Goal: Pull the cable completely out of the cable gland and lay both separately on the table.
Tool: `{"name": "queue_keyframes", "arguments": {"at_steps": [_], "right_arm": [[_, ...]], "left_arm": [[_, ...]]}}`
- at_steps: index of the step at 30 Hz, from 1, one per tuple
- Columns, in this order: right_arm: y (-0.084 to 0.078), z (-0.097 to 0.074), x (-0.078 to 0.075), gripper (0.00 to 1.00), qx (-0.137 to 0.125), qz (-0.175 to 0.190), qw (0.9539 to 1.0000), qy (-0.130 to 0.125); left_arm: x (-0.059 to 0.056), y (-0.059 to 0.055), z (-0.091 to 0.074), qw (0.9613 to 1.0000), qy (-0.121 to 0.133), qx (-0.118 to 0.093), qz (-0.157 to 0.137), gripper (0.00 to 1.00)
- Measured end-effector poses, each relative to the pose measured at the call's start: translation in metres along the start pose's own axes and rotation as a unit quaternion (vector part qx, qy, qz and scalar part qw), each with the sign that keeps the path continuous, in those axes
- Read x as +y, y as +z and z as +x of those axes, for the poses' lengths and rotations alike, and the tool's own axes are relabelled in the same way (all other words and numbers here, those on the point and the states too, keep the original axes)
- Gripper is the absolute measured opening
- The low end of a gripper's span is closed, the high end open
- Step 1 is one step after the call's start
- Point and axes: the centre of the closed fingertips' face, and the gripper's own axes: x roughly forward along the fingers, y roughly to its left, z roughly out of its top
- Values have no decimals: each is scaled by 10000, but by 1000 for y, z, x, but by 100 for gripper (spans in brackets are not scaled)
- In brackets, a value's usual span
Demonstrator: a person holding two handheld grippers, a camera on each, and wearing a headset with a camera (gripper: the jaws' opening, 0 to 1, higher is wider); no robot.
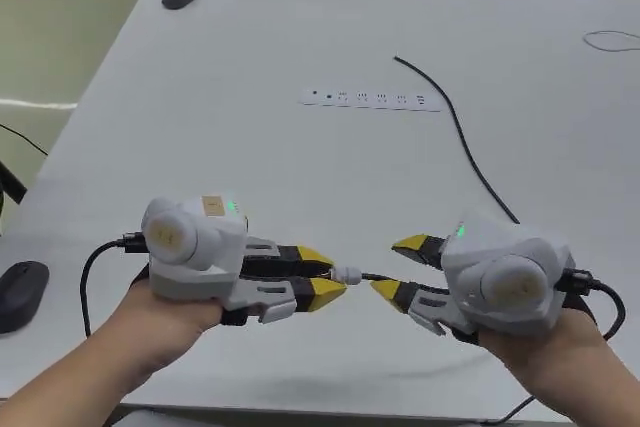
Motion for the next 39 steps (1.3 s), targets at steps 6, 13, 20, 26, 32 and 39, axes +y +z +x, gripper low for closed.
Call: {"name": "queue_keyframes", "arguments": {"at_steps": [6,13,20,26,32,39], "right_arm": [[3,4,10,16,85,-279,9996,22],[3,5,13,7,171,-629,9979,-17],[3,7,13,2,151,-412,9990,-1],[2,7,14,1,94,-307,9995,-23],[-3,6,14,0,88,-45,9999,-30],[-8,6,6,0,109,81,9999,-97]], "left_arm": [[-1,-1,0,10000,-13,25,6,15],[0,0,0,10000,-12,25,13,15],[1,1,0,10000,9,0,12,15],[-1,1,0,10000,21,-10,43,15],[-2,0,1,9999,14,17,108,15],[1,0,1,10000,52,-11,84,15]]}}
